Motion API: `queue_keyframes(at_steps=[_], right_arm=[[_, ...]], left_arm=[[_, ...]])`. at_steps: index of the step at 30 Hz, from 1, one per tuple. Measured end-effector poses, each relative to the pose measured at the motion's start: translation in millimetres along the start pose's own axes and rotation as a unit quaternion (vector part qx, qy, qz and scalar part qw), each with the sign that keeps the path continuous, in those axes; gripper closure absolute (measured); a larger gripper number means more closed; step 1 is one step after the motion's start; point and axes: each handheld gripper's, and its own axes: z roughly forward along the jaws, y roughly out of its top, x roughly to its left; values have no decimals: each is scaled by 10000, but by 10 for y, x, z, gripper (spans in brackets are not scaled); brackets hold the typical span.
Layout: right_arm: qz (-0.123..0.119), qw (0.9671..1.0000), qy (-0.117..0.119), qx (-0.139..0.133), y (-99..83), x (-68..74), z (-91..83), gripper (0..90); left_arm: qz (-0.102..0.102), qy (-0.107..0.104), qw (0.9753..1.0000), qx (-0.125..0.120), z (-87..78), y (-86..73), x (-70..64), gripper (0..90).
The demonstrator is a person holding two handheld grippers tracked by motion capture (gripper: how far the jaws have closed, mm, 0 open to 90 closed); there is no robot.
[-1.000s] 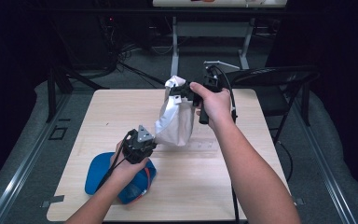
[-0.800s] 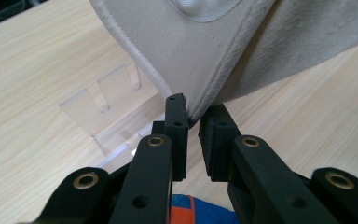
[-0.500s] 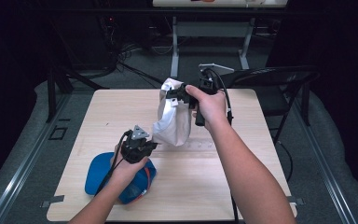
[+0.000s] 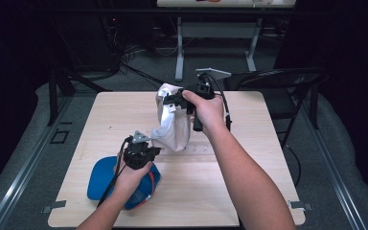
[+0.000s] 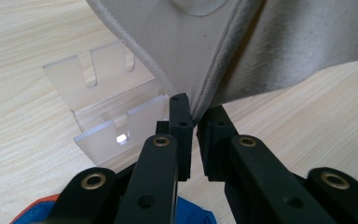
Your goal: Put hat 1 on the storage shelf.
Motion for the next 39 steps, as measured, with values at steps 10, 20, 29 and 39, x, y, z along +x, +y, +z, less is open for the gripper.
queue_keyframes(at_steps=[10,20,29,39], right_arm=[[-57,9996,-233,154,-29,-60,76,816],[-90,9980,-597,206,-47,-177,151,815],[-147,9977,-651,114,-45,-178,118,812],[-438,9960,-778,-2,-87,-121,-52,680]], left_arm=[[-273,-40,9996,99,102,-132,112,851],[-258,-7,9991,324,211,-207,148,850],[-259,-46,9994,212,130,-210,135,770],[111,56,9994,309,-62,-253,108,612]])
